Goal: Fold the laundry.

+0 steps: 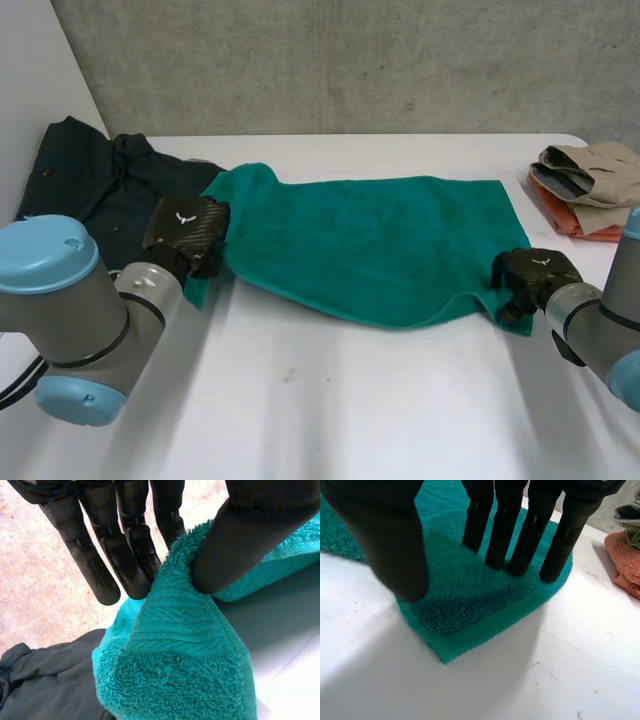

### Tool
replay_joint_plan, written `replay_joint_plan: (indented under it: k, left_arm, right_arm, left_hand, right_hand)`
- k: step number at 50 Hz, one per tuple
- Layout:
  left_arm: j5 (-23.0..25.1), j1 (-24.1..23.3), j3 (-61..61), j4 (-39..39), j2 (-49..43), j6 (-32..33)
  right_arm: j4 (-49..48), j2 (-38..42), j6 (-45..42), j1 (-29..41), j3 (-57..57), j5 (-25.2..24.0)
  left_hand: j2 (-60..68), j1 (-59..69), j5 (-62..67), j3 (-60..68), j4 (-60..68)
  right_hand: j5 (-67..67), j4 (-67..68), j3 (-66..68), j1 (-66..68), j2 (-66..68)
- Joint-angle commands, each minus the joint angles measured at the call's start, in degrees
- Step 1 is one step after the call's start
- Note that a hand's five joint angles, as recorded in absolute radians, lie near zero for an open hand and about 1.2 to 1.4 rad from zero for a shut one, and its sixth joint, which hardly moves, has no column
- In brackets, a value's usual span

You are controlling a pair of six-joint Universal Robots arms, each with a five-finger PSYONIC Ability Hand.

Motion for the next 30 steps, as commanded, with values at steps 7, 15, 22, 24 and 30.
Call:
replay_joint_plan:
  k: [7,15,22,24,30]
  left_arm:
    - [0.0,0.0,-0.4,-0.2,1.4,-0.8]
    - [0.1,0.1,-0.3,-0.3,1.3,-0.9]
    - [0.1,0.0,-0.4,-0.4,1.3,-0.9]
    - [0.1,0.0,-0.4,-0.4,1.3,-0.9]
    - [0.1,0.1,-0.3,-0.4,1.4,-0.9]
  right_arm:
    - [0.2,-1.8,0.8,0.1,2.4,0.2]
    - [-0.6,-3.5,0.9,0.7,3.3,0.1]
    - [-1.7,-1.6,1.0,4.5,0.1,0.5]
    - [-2.2,0.3,1.0,5.4,-0.9,0.8]
    - [-3.1,4.0,0.9,6.0,-3.9,2.8]
  left_hand:
    - [11.5,14.8,13.4,11.9,11.4]
    - [11.5,14.8,13.4,11.9,11.4]
    - [11.5,14.8,13.4,11.9,11.4]
    - [11.5,14.8,13.4,11.9,11.4]
    - [11.5,14.8,13.4,11.9,11.4]
  right_hand:
    - [-5.3,-5.9,-5.8,-5.3,-5.8]
    - [-6.7,-7.2,-7.2,-6.6,-7.2]
    - [-6.2,-6.7,-6.7,-6.1,-6.7]
    - [-5.8,-6.4,-6.3,-5.8,-6.4]
    - [0.0,-0.5,-0.5,0.1,-0.5]
